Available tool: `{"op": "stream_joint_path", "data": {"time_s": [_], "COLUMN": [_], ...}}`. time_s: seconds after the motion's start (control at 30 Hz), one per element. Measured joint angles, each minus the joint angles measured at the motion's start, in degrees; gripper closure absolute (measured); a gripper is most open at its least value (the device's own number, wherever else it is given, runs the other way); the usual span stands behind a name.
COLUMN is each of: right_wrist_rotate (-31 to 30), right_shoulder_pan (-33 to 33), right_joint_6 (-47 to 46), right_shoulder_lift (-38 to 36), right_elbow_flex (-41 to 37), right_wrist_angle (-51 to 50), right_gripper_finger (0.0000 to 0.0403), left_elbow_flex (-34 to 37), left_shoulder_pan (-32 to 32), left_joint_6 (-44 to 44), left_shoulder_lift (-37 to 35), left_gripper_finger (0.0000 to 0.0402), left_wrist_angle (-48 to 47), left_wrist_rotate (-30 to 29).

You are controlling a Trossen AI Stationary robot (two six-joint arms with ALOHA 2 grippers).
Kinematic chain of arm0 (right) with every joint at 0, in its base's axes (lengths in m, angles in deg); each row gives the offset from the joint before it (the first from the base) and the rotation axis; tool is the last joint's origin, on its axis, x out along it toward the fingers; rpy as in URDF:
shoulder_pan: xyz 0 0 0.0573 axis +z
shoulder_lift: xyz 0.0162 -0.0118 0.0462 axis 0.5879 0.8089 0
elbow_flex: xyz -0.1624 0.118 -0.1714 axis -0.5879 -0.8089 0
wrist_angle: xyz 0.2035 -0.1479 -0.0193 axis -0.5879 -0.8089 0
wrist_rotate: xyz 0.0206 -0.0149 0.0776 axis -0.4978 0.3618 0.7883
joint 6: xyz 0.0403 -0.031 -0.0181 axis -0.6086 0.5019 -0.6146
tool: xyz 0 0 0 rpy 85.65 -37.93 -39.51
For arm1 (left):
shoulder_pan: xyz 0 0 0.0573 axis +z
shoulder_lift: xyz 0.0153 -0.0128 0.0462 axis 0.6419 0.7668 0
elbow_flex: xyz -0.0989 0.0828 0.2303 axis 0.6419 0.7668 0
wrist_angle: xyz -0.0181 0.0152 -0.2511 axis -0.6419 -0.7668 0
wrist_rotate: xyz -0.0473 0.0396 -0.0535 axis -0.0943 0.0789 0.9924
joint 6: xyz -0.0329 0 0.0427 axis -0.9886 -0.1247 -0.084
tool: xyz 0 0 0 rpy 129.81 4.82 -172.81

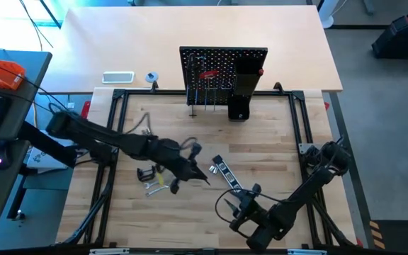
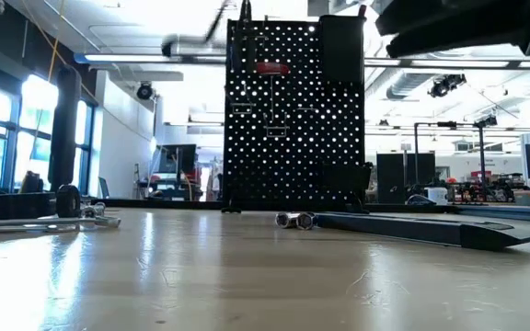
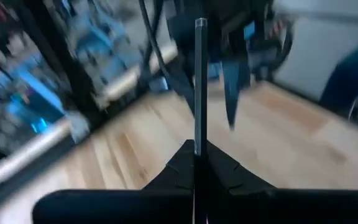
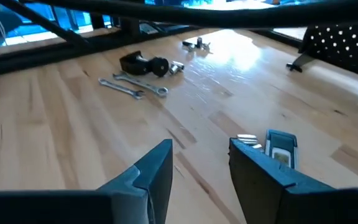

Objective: Hang tools onto peg board
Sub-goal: Put the pick tool into the top black bin on the peg board

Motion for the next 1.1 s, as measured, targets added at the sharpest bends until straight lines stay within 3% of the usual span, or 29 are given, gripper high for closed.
{"op": "stream_joint_path", "data": {"time_s": [0.47, 0.7, 0.87, 1.1], "right_wrist_rotate": [-4.97, -5.24, 0.43, 16.48], "right_shoulder_pan": [-0.63, -2.61, -6.18, -12.23], "right_joint_6": [13.25, 28.79, 37.62, 56.31], "right_shoulder_lift": [0.05, 0.07, 0.07, 0.07], "right_elbow_flex": [0.0, 0.0, 0.02, 0.02], "right_wrist_angle": [10.93, 22.98, 25.79, 31.65], "right_gripper_finger": [0.0253, 0.0253, 0.0253, 0.0253], "left_elbow_flex": [-0.08, -0.09, -0.09, -0.09], "left_shoulder_pan": [-4.37, -5.25, -5.24, -5.26], "left_joint_6": [0.09, 0.51, 0.5, -0.24], "left_shoulder_lift": [-12.34, -13.67, -13.74, -13.96], "left_gripper_finger": [0.0402, 0.0401, 0.0401, 0.0401], "left_wrist_angle": [10.17, 16.38, 18.12, 17.69], "left_wrist_rotate": [4.78, 10.14, 12.52, 13.9]}}
